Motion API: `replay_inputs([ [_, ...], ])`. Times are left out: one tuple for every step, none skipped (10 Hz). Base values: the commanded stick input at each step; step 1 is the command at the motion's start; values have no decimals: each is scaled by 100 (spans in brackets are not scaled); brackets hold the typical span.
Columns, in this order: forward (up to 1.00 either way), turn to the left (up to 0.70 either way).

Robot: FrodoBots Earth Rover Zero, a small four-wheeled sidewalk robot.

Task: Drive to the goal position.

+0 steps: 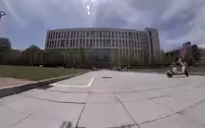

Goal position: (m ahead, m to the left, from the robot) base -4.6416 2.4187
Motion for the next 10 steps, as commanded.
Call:
replay_inputs([
  [70, 0],
  [70, 0],
  [70, 0],
  [70, 0],
  [70, 0],
  [70, 0],
  [70, 0],
  [70, 0],
  [70, 0],
  [70, 0],
])
